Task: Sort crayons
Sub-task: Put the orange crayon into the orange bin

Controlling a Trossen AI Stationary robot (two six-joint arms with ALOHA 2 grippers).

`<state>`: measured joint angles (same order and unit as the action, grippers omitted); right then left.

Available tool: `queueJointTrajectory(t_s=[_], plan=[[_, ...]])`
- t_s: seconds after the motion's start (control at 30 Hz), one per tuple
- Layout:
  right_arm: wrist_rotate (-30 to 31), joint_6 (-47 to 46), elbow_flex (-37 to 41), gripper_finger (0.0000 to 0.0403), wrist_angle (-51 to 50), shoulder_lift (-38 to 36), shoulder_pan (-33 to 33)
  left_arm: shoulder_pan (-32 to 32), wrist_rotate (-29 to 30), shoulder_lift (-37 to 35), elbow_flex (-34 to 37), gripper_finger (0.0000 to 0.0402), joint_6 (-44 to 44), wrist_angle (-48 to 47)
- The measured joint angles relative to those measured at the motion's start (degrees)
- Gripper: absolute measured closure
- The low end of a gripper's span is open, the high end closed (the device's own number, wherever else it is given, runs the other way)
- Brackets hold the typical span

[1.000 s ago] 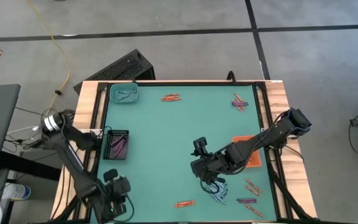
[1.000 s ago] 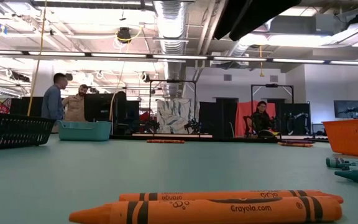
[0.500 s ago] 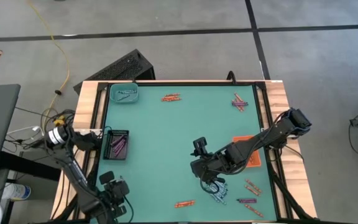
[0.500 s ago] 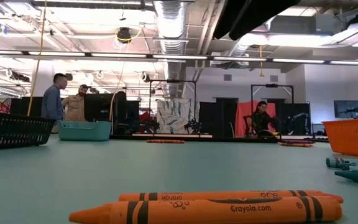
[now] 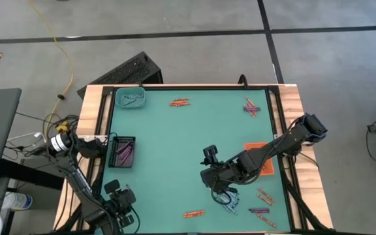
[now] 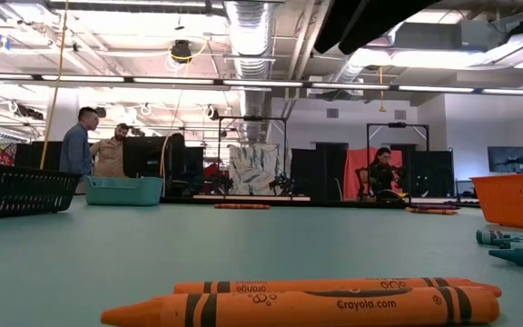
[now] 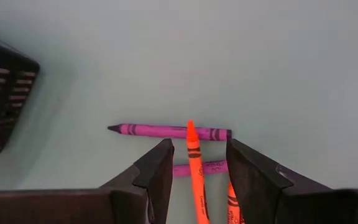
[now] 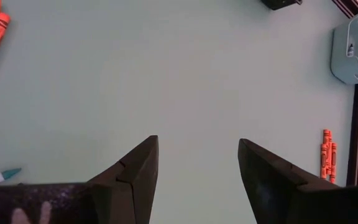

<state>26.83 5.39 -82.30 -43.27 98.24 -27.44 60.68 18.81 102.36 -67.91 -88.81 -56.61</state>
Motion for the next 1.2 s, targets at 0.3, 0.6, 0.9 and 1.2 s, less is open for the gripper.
queueJointTrajectory(t_s=[0.3, 0.6, 0.9, 1.2], plan=[[0.0, -0.5, 0.0, 0.0188, -0.1, 0.0, -0.7, 0.1, -1.9, 0.0, 3.1, 0.0263, -0.5, 4.7], [0.0, -0.5, 0.0, 0.0188, -0.1, 0.0, -0.7, -0.1, -0.7, 0.0, 3.7, 0.0264, -0.9, 4.1], [0.0, -0.9, 0.0, 0.0188, 0.0, 0.0, -0.7, -0.3, -2.7, 0.0, 6.8, 0.0295, -0.9, 7.5], [0.0, -0.9, 0.0, 0.0188, -0.6, 0.0, -0.7, -0.6, -1.6, 0.0, 7.0, 0.0345, 0.1, 7.7]])
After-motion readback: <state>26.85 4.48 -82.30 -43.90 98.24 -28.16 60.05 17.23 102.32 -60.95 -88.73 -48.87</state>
